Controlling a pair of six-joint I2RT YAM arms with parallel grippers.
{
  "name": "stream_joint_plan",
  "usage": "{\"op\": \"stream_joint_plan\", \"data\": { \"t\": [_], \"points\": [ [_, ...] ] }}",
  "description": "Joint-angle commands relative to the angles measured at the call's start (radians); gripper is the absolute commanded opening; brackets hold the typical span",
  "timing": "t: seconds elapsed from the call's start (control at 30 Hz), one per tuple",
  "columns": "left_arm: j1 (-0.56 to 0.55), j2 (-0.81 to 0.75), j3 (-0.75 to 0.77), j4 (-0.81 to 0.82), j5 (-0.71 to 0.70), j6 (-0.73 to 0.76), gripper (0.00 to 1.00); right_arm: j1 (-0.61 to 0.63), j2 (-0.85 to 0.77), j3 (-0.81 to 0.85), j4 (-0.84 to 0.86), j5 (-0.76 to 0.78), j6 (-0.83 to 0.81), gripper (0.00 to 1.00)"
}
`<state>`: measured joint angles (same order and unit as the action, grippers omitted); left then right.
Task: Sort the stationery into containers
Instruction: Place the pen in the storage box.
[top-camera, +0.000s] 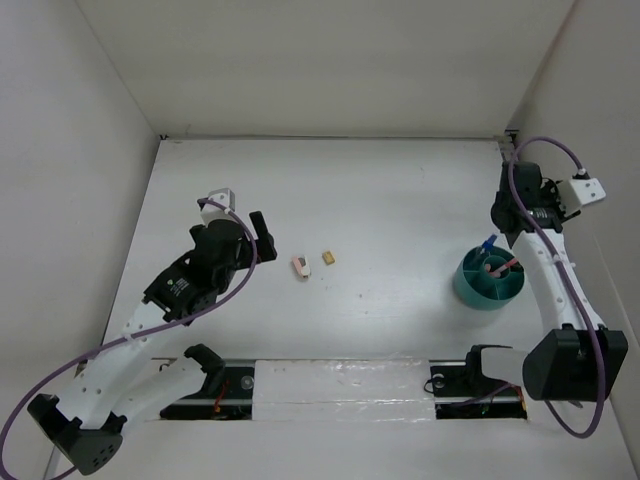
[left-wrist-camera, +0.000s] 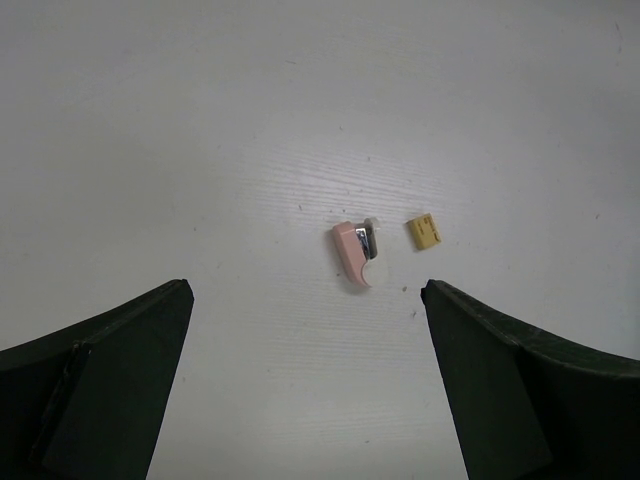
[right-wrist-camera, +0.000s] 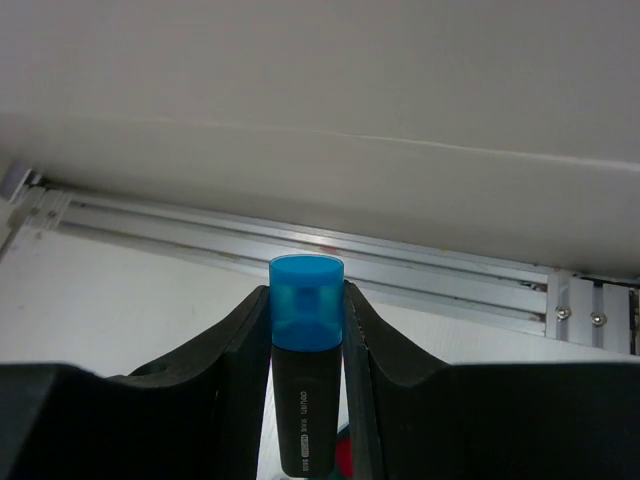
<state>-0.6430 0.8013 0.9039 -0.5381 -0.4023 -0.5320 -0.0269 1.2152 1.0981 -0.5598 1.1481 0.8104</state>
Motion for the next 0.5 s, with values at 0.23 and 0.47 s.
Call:
{"op": "stream_joint_plan", "data": {
  "t": [0.23,0.47],
  "points": [
    [0.005,-0.024,0.012,0.035,0.017,0.013,1.00,-0.090,0.047,-0.067,0.027,0.033,0.047,0.00],
    [0.005,0.009,0.012,0.035,-0.009,0.004,1.00,-0.110,0.078,-0.079,-0.029,0.064,0.095,0.00]
  ]
}}
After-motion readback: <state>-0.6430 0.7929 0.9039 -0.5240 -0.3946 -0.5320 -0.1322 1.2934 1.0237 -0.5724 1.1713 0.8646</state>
